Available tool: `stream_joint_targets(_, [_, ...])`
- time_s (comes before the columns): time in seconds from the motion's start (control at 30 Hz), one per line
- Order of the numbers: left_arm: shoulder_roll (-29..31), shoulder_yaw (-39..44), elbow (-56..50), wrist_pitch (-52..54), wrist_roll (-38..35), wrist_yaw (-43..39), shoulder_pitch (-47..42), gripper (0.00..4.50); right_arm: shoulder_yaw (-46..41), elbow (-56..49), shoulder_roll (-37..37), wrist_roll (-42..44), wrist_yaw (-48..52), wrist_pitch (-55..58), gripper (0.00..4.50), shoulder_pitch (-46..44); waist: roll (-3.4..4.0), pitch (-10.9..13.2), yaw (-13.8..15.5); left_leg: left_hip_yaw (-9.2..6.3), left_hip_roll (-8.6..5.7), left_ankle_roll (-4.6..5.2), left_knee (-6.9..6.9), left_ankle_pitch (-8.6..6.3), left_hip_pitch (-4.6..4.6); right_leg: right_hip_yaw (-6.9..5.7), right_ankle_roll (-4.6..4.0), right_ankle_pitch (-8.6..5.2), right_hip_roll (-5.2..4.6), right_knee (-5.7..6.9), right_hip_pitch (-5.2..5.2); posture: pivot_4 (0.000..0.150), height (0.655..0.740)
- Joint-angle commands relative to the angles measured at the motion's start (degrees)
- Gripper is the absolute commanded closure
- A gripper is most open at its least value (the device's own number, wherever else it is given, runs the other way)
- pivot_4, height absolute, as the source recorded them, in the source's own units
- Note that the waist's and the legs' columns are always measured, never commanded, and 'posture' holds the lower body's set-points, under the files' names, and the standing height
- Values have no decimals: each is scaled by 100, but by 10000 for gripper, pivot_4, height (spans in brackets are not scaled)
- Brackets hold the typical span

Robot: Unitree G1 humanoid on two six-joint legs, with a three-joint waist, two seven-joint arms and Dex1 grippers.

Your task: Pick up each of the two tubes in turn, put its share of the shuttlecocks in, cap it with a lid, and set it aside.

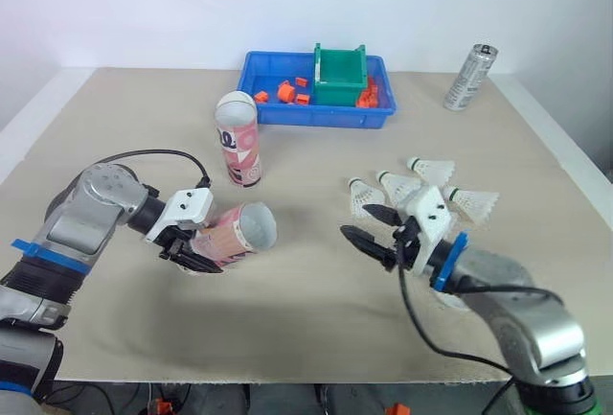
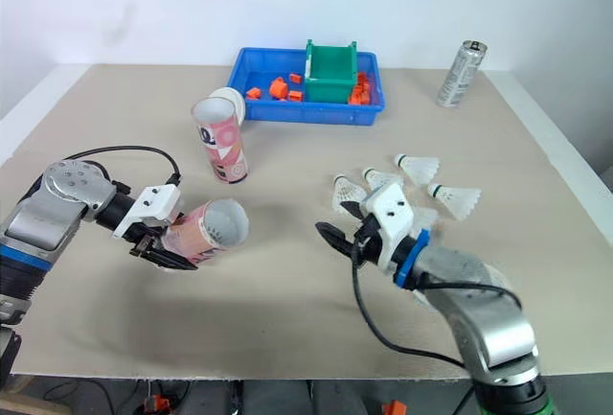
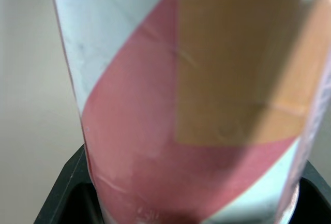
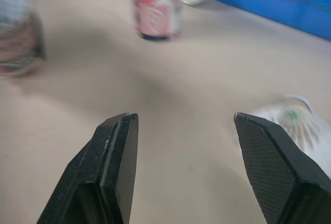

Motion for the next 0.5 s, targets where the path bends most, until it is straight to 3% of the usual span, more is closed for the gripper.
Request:
stream_joint_targets(0.03, [17,95,-107,47,-32,-10,56,15506,247,-206,215,-416,-516,-89,13032,5,0,0,2,0,0,3,3,3,-1,0,1,4,-1,0,1,1500,7309])
stream_joint_targets(0.5, [52,147,-199,119,-54,36,90,15506,768,1785,522,-1387,-522,-1001,13032,-711,-1,0,10,1,0,9,-1,9,-2,0,-3,5,1,-1,1,1500,7309])
